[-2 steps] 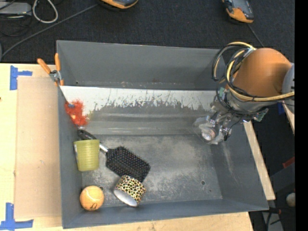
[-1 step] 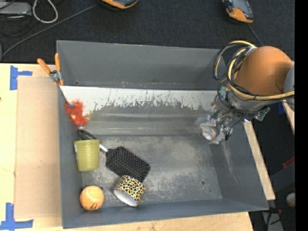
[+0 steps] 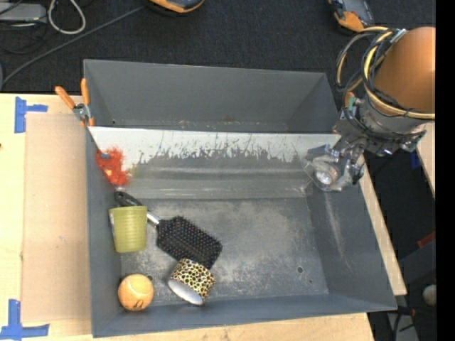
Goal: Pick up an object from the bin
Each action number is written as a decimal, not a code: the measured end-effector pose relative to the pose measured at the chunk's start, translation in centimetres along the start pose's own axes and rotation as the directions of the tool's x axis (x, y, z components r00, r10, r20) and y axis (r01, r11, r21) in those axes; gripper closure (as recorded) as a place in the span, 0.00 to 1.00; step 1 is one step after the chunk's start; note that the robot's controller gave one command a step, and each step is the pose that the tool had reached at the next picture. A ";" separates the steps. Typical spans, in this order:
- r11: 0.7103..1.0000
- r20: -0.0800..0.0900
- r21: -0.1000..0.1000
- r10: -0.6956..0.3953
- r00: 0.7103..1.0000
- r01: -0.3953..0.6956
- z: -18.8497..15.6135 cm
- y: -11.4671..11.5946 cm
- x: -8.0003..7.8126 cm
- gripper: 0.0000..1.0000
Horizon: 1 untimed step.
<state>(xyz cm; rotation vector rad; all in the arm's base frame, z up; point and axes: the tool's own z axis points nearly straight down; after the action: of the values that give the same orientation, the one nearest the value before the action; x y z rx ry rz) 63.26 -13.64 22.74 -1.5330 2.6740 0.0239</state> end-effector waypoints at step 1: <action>1.000 -0.004 -0.019 0.004 1.000 -0.004 3.1 0.5 0.4 1.00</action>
Offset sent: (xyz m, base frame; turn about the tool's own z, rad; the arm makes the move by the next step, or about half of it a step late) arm -0.0008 0.0002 0.0248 0.0009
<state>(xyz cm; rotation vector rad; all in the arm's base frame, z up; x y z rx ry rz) 62.78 -13.58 19.65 -1.5343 2.6880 0.0459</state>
